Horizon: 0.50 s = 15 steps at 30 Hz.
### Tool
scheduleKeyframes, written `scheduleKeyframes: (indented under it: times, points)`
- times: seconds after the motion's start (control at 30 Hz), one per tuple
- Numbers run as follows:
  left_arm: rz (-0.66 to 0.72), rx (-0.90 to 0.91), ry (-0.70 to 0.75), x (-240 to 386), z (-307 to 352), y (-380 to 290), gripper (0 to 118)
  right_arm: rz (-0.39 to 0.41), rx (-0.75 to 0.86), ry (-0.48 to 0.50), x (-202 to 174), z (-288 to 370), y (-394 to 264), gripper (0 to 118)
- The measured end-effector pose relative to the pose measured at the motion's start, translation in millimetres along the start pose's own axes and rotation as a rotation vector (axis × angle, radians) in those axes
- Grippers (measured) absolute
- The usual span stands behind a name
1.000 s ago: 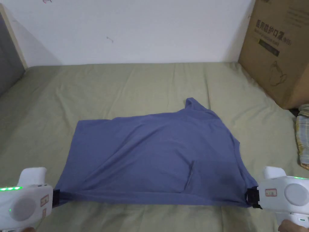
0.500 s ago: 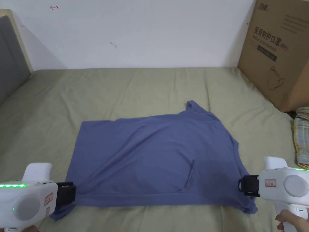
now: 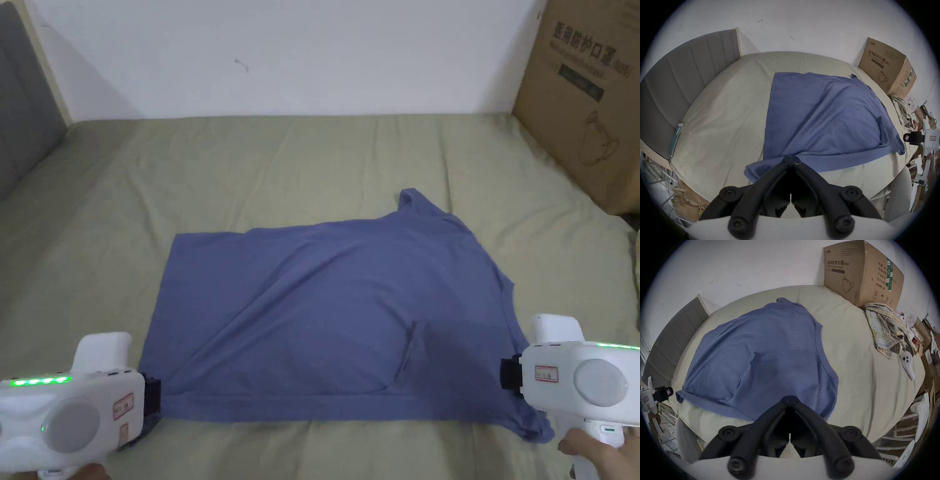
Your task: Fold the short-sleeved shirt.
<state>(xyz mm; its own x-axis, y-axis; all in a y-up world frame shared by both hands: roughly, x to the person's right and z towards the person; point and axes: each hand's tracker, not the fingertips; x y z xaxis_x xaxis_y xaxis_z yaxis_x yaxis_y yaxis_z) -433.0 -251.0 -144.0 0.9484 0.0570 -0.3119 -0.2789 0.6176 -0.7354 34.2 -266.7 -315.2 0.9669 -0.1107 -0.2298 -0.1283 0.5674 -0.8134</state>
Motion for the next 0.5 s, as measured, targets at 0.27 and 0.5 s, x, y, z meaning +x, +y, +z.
scheduleKeyframes:
  times: [0.27, 0.5]
  points:
    - [0.034, -0.016, -0.019, 3, -56, 84, 0, 0.023, 0.012, 0.027, -25, -48, 82, 0]
    - [0.048, -0.002, 0.013, 1, -139, 175, 5, 0.130, 0.059, -0.030, -48, -95, 146, 0]
